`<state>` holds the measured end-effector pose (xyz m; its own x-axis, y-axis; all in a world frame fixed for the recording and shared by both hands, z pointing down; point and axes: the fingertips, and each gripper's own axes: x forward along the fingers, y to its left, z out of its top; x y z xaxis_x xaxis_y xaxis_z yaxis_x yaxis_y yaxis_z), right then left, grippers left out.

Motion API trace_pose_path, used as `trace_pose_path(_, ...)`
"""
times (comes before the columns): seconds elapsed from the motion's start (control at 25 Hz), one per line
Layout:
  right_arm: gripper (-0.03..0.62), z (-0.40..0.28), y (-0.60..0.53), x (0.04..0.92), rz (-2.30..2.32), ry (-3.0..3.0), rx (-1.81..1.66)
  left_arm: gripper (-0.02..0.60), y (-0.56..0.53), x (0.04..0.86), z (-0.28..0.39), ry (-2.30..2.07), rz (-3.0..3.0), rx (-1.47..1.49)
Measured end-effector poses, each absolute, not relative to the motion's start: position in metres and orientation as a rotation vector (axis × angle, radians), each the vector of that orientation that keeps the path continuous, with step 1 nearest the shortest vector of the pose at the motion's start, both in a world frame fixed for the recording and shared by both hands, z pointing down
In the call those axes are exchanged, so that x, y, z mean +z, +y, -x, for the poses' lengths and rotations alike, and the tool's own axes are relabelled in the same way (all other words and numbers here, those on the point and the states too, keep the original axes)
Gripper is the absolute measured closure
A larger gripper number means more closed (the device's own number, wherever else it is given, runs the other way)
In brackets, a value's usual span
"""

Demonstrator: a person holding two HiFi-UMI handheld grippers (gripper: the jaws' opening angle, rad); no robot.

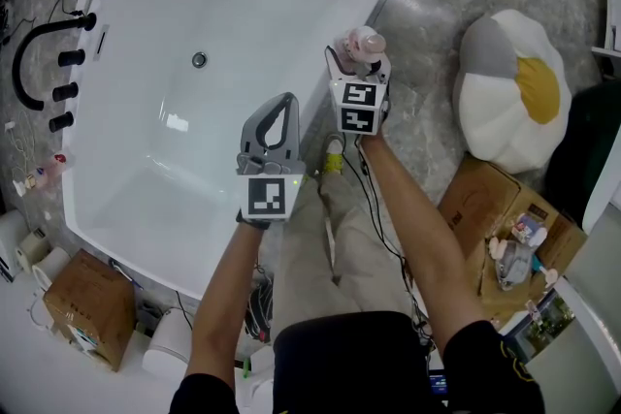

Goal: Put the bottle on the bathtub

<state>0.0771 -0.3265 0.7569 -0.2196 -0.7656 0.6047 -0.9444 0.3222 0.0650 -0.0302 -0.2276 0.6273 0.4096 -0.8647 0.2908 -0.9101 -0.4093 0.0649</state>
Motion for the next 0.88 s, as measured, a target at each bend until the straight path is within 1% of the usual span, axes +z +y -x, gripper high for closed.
trace_pose_path(0.28, 0.256, -0.087, -0.315, 0.753, -1.497, -2.058, 0.472, 0.563, -0.225, 0.618, 0.025, -1.556, -2.514, 0.351)
trace_pose_path(0.44, 0.256, -0.092, -0.293, 0.735, -1.43, -2.099, 0.501, 0.563, -0.223, 0.592, 0.021, -1.526, -2.539, 0.379)
trace_pose_path(0.6, 0.262, -0.106, -0.26, 0.698, -1.374, -2.116, 0.527, 0.563, -0.21, 0.554, 0.018, -1.492, -2.562, 0.41)
trace_pose_path(0.72, 0.34, -0.121, -0.235, 0.653, -1.389, -2.149, 0.532, 0.563, -0.195, 0.532, 0.016, -1.446, -2.543, 0.479)
trace_pose_path(0.88, 0.446, -0.132, -0.204, 0.588, -1.405, -2.205, 0.486, 0.563, -0.172, 0.492, 0.01, -1.405, -2.558, 0.502)
